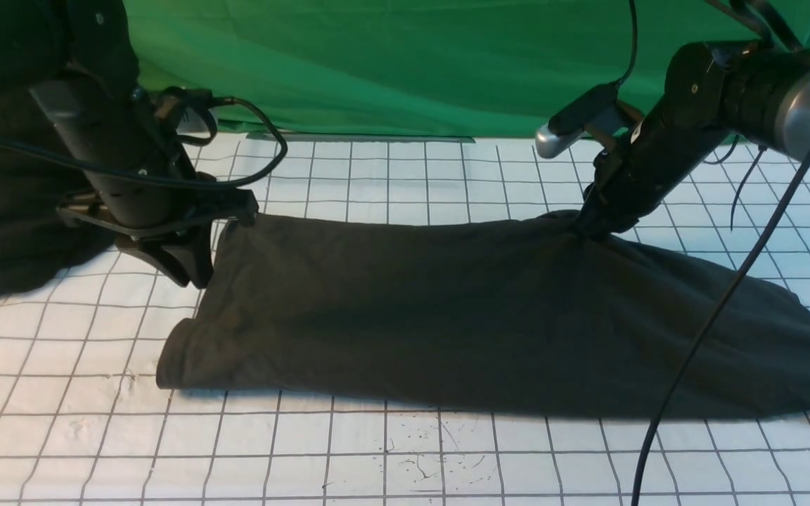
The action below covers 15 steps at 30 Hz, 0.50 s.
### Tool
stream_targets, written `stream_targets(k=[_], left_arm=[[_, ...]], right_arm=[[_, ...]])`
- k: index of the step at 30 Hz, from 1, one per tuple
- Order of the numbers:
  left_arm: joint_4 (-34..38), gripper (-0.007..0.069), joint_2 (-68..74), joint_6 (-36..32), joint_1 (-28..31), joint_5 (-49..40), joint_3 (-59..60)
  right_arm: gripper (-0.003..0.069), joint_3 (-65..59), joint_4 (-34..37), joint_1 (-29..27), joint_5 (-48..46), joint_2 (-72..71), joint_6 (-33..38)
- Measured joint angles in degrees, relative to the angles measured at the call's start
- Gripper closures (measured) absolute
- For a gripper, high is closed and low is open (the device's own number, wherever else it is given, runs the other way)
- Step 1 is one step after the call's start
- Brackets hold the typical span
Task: Fold a long-sleeved shirt over a white checkered tablecloth.
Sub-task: 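Pull the folded dark garment lengthwise by its ends to straighten it flat on the table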
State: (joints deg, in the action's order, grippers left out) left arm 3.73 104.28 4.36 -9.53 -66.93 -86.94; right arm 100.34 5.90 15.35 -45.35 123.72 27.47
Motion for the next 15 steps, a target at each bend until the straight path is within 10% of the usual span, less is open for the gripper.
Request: stream_targets(k=[3, 9, 15], left_arm=[[0.00, 0.0515, 0.00, 0.00, 0.00, 0.00, 0.00], [-0.38, 0.0514, 0.00, -0.31, 0.00, 0.24, 0.00], [-0.84, 0.0514, 0.00, 0.39, 0.00, 1.10, 0.00]], right_arm=[[0.0596, 0.00, -0.22, 0.00, 2.24, 0.75, -0.84], [0.0242, 0.83, -2.17, 0.00, 5.57, 1.32, -2.97], [0.0282, 6.15, -12.57, 0.04, -7.38, -2.07, -14.52]])
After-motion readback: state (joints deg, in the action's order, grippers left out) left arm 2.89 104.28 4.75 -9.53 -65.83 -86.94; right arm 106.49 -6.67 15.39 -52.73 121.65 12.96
